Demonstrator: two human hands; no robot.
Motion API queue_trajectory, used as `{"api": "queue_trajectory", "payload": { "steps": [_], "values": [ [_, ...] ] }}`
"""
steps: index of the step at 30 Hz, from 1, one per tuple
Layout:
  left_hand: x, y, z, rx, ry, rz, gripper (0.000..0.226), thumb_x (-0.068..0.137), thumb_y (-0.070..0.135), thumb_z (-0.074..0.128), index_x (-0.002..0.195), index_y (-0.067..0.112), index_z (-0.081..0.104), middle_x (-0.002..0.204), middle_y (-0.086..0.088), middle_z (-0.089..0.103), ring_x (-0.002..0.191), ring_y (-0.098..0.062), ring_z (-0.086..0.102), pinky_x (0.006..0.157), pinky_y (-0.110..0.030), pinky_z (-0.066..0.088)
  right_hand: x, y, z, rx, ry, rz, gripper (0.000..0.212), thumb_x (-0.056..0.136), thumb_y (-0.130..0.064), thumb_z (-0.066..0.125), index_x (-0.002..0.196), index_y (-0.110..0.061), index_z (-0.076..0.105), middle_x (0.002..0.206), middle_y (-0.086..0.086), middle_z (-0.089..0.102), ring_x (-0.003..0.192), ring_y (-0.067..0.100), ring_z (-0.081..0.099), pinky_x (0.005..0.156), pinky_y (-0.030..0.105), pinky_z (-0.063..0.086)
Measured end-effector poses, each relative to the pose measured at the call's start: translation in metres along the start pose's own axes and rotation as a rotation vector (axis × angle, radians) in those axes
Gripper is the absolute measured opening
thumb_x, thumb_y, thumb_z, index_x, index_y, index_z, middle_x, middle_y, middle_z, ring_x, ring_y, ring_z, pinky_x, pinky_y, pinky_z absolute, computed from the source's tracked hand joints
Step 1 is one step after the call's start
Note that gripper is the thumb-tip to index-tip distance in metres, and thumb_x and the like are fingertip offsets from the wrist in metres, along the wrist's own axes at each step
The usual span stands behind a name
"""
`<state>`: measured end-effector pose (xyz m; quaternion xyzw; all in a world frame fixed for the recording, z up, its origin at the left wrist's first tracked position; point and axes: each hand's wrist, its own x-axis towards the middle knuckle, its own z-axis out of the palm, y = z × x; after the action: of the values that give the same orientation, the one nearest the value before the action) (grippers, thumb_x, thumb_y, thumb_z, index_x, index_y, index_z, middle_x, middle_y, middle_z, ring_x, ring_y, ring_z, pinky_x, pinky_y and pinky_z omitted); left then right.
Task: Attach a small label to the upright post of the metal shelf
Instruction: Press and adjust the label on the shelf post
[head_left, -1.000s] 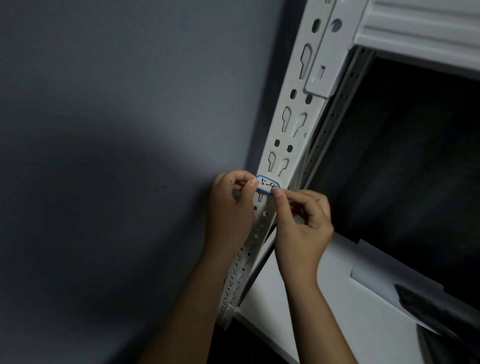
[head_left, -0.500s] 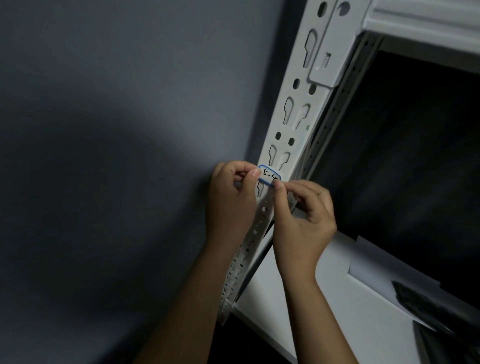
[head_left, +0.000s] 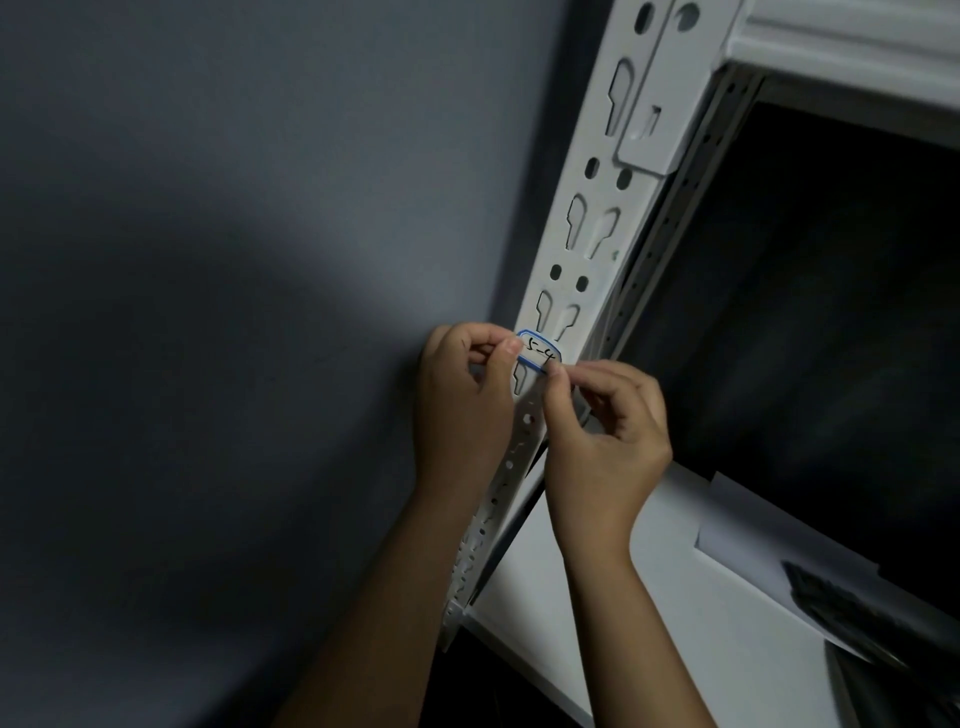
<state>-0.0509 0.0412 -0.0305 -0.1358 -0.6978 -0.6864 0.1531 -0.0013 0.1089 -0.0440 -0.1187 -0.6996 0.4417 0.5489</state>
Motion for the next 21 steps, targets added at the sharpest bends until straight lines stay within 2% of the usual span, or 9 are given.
{"api": "queue_trajectory", "payload": {
  "steps": [10, 13, 15, 18, 20, 21],
  "values": [
    [-0.006, -0.001, 0.008, 0.027, 0.100, 0.066, 0.027, 0.090, 0.019, 0.058, 0.074, 0.037, 0.047, 0.087, 0.015, 0.049, 0.081, -0.006, 0.056, 0.064, -0.005, 0.041, 0.000, 0.002, 0.005, -0.015, 0.039, -0.027, 0.007, 0.078, -0.019, 0.071, 0.075, -0.014, 0.068, 0.087, -0.003, 0.058, 0.084, 0.012, 0.060, 0.072, 0.036, 0.054],
    [-0.007, -0.002, 0.010, 0.037, 0.126, 0.090, 0.029, 0.090, 0.017, 0.058, 0.074, 0.038, 0.045, 0.088, 0.017, 0.047, 0.083, -0.009, 0.056, 0.064, -0.005, 0.042, 0.000, 0.002, 0.006, -0.063, 0.039, -0.055, 0.008, 0.078, -0.015, 0.073, 0.074, -0.012, 0.067, 0.089, -0.005, 0.056, 0.085, 0.011, 0.059, 0.071, 0.033, 0.054],
    [-0.008, -0.002, 0.011, 0.028, 0.129, 0.091, 0.030, 0.090, 0.017, 0.058, 0.075, 0.039, 0.045, 0.088, 0.018, 0.047, 0.084, -0.009, 0.057, 0.064, -0.007, 0.043, 0.001, 0.001, 0.007, -0.059, 0.043, -0.035, 0.010, 0.076, -0.012, 0.075, 0.073, -0.012, 0.066, 0.094, -0.011, 0.051, 0.089, 0.008, 0.057, 0.073, 0.026, 0.053],
    [-0.008, -0.001, 0.011, 0.005, 0.142, 0.078, 0.028, 0.088, 0.018, 0.061, 0.077, 0.038, 0.045, 0.090, 0.015, 0.049, 0.086, -0.009, 0.057, 0.070, -0.017, 0.047, 0.003, -0.001, 0.006, -0.031, 0.046, -0.032, 0.025, 0.075, -0.009, 0.077, 0.081, -0.021, 0.056, 0.100, -0.007, 0.049, 0.091, 0.012, 0.058, 0.075, 0.021, 0.052],
    [-0.005, 0.000, 0.009, -0.075, 0.148, 0.015, 0.029, 0.085, 0.015, 0.065, 0.081, 0.034, 0.043, 0.091, 0.011, 0.054, 0.083, -0.006, 0.058, 0.070, -0.017, 0.047, 0.004, -0.003, 0.003, 0.121, 0.044, 0.064, 0.039, 0.076, -0.004, 0.076, 0.087, -0.027, 0.046, 0.102, -0.002, 0.052, 0.086, 0.014, 0.062, 0.076, 0.023, 0.054],
    [-0.004, 0.000, 0.008, -0.140, 0.133, -0.025, 0.030, 0.085, 0.012, 0.065, 0.083, 0.031, 0.043, 0.092, 0.008, 0.057, 0.081, -0.004, 0.059, 0.069, -0.016, 0.048, 0.005, -0.003, 0.000, 0.211, 0.025, 0.117, 0.040, 0.078, 0.000, 0.073, 0.091, -0.025, 0.045, 0.102, 0.000, 0.054, 0.084, 0.011, 0.063, 0.077, 0.022, 0.054]
  ]
}}
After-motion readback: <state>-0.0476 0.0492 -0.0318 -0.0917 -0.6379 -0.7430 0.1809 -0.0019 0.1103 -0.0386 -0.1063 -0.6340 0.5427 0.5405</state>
